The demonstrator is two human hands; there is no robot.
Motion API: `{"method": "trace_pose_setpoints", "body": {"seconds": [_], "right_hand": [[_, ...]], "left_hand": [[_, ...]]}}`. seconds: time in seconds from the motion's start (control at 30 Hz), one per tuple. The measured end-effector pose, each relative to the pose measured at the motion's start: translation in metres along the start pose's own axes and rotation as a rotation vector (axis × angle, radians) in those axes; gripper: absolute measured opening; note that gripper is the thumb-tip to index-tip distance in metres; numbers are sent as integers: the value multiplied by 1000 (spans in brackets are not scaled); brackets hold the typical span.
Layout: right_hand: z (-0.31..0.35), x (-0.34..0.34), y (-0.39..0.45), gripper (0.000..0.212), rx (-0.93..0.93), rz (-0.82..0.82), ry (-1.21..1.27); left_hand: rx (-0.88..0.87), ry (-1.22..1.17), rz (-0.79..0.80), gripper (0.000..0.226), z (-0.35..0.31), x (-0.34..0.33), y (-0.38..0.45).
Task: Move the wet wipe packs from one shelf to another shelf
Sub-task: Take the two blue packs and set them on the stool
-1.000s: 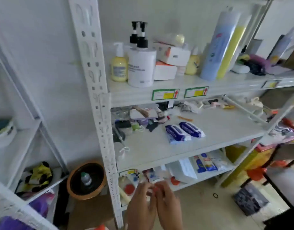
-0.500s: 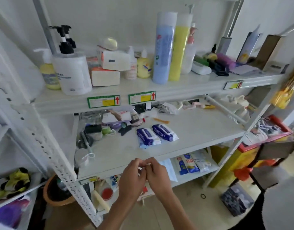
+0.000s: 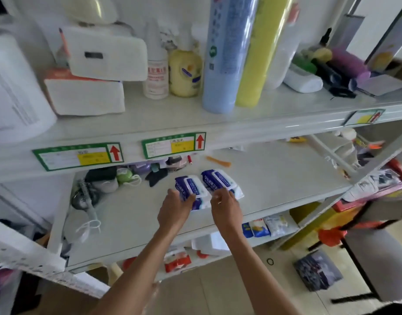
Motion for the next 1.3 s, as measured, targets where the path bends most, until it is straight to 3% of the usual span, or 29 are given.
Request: {"method": "trace_pose_setpoints", "body": {"seconds": [0.1,0.27,0.4,0.5,0.6,0.7,0.8,0.93,0.97,1.07,1.13,1.2,1.3], "right_hand": [[1,2,25,23,34,-49,-108],[-9,0,76,46,-45,56,-209],[-26,-12,99,57,-154,234,-224],[-37,-17,111,68,-184,279,-227],[-51,-21,117,84,-285,365,-154],[-64,-29,111,59,-419,459,179],[-68,-31,103,49,-432,455,271],[-62,-35,96,27,-356,436,335],[-61,-36,96,29,-337,422,347],[-69,-41,102,69,-287,391,332],[-76,-47,104,80,-283,382,365],[-58,-38,90,77,-281,381,410],[-34,-33,70,55,-270,398,486]], "left_hand": [[145,7,59,86,4,-18,17],[231,65,35,110,-1,-34,33],[215,30,21,102,-5,-34,37],[198,17,40,93,-7,-36,36],[201,-55,87,97,3,-43,40],[199,-106,106,90,14,-41,45],[209,-128,134,61,14,-27,38],[255,-271,95,60,31,-16,36],[274,-315,77,63,38,-13,35],[311,-395,3,67,54,-4,28],[326,-464,-32,66,60,-2,21],[331,-551,-50,61,63,-1,14],[329,-674,-61,53,62,4,1]]}}
Point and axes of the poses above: each hand's wrist, its own y-axis towards the middle knuckle, its own x-axis out of the back of the hand, z = x × y, the point moved 9 cm from there along y, towards the middle knuckle, and after that the axes turned 5 degrees about y, right-handed, at the moved point
